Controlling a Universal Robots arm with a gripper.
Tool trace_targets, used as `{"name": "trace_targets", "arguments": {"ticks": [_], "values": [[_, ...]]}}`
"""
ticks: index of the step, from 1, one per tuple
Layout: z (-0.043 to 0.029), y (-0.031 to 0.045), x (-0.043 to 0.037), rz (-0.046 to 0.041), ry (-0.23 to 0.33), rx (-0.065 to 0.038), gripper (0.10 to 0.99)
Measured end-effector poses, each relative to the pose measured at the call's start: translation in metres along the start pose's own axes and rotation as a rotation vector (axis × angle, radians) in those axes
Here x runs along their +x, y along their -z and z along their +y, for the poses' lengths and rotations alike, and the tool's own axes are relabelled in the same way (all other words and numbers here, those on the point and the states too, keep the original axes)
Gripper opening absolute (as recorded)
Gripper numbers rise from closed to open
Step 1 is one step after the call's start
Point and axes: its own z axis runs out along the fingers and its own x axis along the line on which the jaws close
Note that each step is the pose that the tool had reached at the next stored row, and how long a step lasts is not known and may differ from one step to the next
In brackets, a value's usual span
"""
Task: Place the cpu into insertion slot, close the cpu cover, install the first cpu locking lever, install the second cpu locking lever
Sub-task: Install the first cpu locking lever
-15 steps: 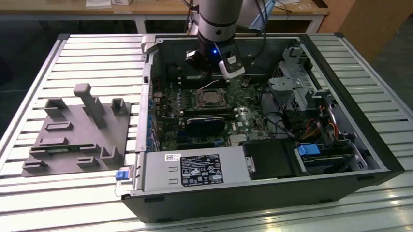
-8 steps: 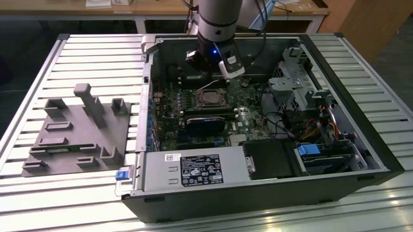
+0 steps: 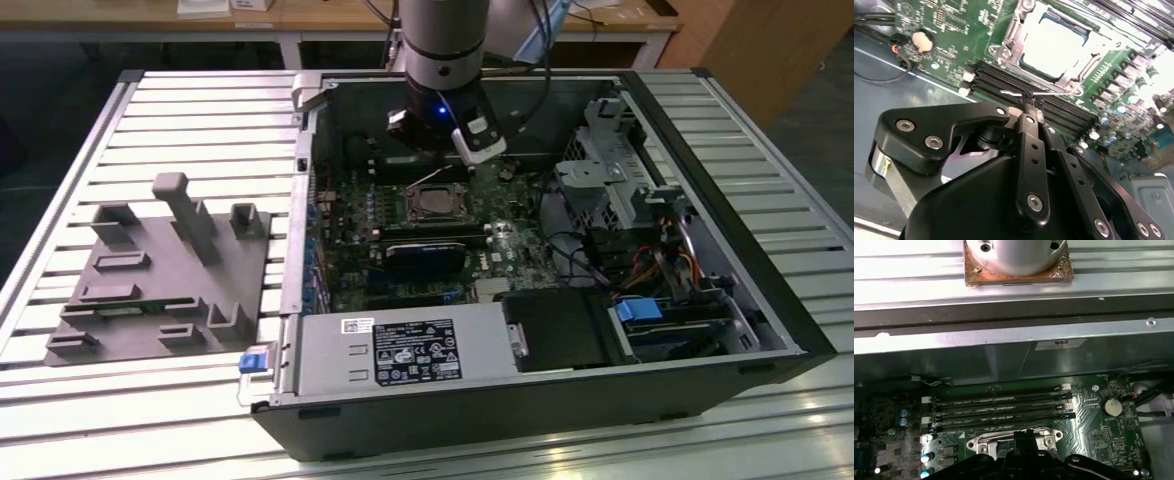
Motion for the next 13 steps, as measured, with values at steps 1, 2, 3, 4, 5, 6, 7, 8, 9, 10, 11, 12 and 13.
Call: {"name": "trace_targets", "arguments": {"ticks": [1,2,3,4,5,6,7,8,9,10,11,12,13], "values": [[-0.0002,-0.0009,0.0003,-0.0052,0.001,-0.001,0.102],[-0.0005,-0.0016,0.0005,-0.0063,0.002,-0.001,0.102],[-0.0007,-0.0021,0.0006,-0.0063,0.002,-0.001,0.102],[-0.0009,-0.0027,0.0006,-0.0064,0.002,-0.001,0.102],[-0.0011,-0.0033,0.0007,-0.0066,0.002,0.000,0.102],[-0.0013,-0.0040,0.0008,-0.0070,0.001,0.002,0.102],[-0.0014,-0.0046,0.0009,-0.0077,-0.001,0.003,0.102],[-0.0015,-0.0051,0.0009,-0.0085,-0.003,0.005,0.102],[-0.0016,-0.0057,0.0009,-0.0094,-0.005,0.008,0.102],[-0.0017,-0.0063,0.0010,-0.0104,-0.007,0.011,0.102],[-0.0017,-0.0070,0.0010,-0.0116,-0.009,0.015,0.102],[-0.0018,-0.0076,0.0011,-0.0127,-0.012,0.018,0.102],[-0.0018,-0.0082,0.0012,-0.0137,-0.014,0.020,0.102]]}}
